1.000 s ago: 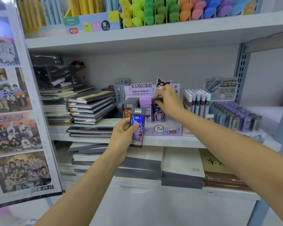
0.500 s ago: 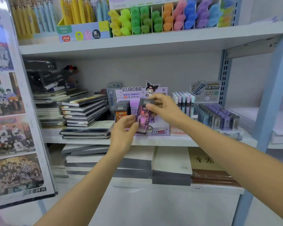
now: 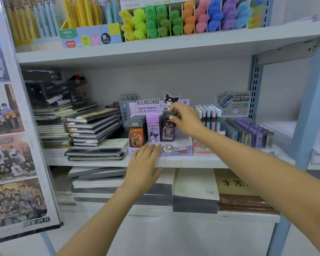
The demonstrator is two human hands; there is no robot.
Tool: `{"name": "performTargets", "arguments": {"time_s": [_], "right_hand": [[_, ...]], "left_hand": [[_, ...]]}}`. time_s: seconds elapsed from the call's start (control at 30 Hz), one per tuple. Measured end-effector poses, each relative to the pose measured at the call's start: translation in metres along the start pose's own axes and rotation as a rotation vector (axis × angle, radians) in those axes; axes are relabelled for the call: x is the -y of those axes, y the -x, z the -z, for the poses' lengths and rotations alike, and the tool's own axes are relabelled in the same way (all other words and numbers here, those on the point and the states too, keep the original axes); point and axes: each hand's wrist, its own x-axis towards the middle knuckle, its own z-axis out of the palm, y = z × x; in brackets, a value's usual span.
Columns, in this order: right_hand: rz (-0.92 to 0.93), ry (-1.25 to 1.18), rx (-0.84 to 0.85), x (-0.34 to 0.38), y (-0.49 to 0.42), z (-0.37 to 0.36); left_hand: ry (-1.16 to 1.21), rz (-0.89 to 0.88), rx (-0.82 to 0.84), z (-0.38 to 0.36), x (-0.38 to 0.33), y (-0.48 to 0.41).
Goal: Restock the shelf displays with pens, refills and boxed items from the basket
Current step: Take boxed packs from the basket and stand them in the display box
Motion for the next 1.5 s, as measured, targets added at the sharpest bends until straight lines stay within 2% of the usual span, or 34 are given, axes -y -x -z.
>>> {"name": "performTargets", "arguments": {"time_s": [0.23, 0.47, 0.73, 0.8, 0.87, 0.93, 1.0, 1.07, 1.17, 1.3, 1.43, 1.5], "right_hand": [[-0.026, 0.12, 0.165, 0.0, -0.015, 0.004], [0.011, 0.13, -0.004, -0.004, -0.008, -0.015], [0.061, 0.263, -0.019, 0.0, 0.002, -0.013], [0.138, 0.179, -0.086, 0.004, 0.02, -0.01], [0.236, 0.031, -0.119, 0.006, 0.049, -0.014], [0.286, -0.07, -0.073, 0.001, 0.086, -0.025], [0.265, -0.116, 0.03, -0.012, 0.123, -0.042], [0.213, -0.131, 0.144, -0.03, 0.161, -0.064], [0.041, -0.165, 0.328, -0.066, 0.22, -0.103], [-0.249, -0.208, 0.625, -0.127, 0.304, -0.157], [-0.47, -0.087, 0.816, -0.189, 0.391, -0.198], [-0.537, -0.019, 0.892, -0.21, 0.429, -0.213]], "left_hand": [[0.007, -0.011, -0.015, -0.005, 0.001, 0.003], [0.002, -0.007, -0.025, -0.007, 0.001, 0.004], [0.025, -0.007, -0.01, -0.002, -0.002, 0.004], [0.075, -0.01, -0.06, 0.0, -0.008, 0.01], [0.12, -0.015, -0.189, -0.005, -0.016, 0.021], [0.144, -0.016, -0.308, -0.021, -0.025, 0.037], [0.179, -0.03, -0.309, -0.044, -0.034, 0.057], [0.229, -0.026, -0.222, -0.073, -0.044, 0.079], [0.328, 0.012, 0.002, -0.122, -0.059, 0.118], [0.423, 0.11, 0.383, -0.194, -0.08, 0.193], [0.324, 0.175, 0.796, -0.247, -0.098, 0.271], [0.307, 0.2, 0.921, -0.262, -0.102, 0.297]]}}
